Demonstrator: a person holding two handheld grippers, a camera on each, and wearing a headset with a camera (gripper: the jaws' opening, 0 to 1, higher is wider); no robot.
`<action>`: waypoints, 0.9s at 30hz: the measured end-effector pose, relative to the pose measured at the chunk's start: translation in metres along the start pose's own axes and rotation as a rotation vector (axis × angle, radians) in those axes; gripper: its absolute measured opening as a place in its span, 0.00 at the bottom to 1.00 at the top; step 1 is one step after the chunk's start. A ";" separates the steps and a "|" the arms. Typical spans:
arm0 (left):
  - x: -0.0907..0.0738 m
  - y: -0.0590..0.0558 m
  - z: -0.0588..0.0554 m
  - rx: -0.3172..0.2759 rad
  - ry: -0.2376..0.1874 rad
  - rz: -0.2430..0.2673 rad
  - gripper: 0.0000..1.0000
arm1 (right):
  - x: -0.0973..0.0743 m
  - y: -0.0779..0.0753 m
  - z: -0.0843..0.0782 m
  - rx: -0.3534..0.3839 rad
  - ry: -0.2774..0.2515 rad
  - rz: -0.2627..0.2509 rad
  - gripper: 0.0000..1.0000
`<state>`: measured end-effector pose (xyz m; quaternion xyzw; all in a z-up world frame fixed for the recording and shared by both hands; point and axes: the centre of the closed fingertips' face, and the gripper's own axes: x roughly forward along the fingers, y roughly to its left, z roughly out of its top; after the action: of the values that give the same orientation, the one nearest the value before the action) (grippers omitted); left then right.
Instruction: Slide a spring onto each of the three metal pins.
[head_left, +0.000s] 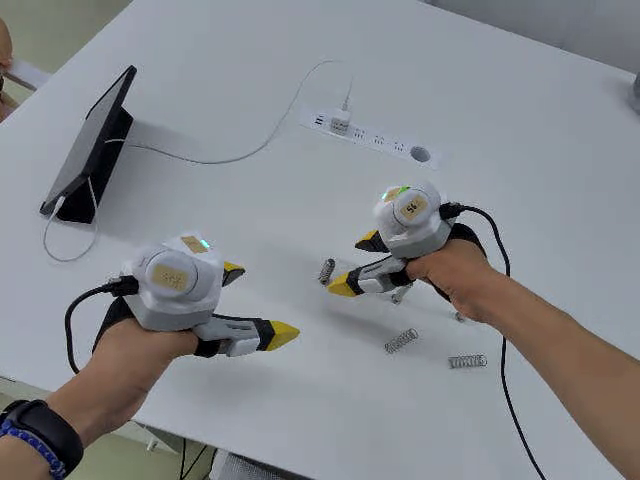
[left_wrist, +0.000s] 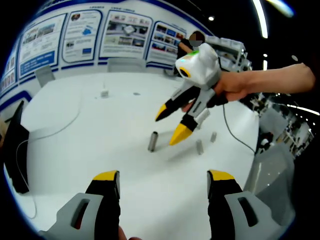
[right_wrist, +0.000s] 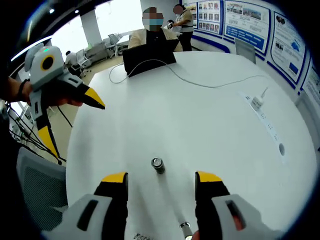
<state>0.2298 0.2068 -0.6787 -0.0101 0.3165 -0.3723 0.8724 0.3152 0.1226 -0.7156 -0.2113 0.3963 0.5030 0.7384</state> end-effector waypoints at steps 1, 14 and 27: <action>0.000 0.000 0.000 -0.002 0.000 -0.001 0.72 | -0.002 -0.001 0.000 0.022 -0.016 -0.011 0.55; 0.000 -0.007 -0.001 -0.003 0.008 -0.008 0.72 | -0.029 -0.005 0.008 0.177 -0.190 -0.075 0.60; 0.006 -0.016 0.004 0.002 0.008 -0.018 0.73 | -0.049 0.006 -0.016 0.212 -0.198 -0.100 0.67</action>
<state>0.2243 0.1903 -0.6748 -0.0105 0.3193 -0.3805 0.8678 0.2951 0.0857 -0.6859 -0.1010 0.3613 0.4395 0.8161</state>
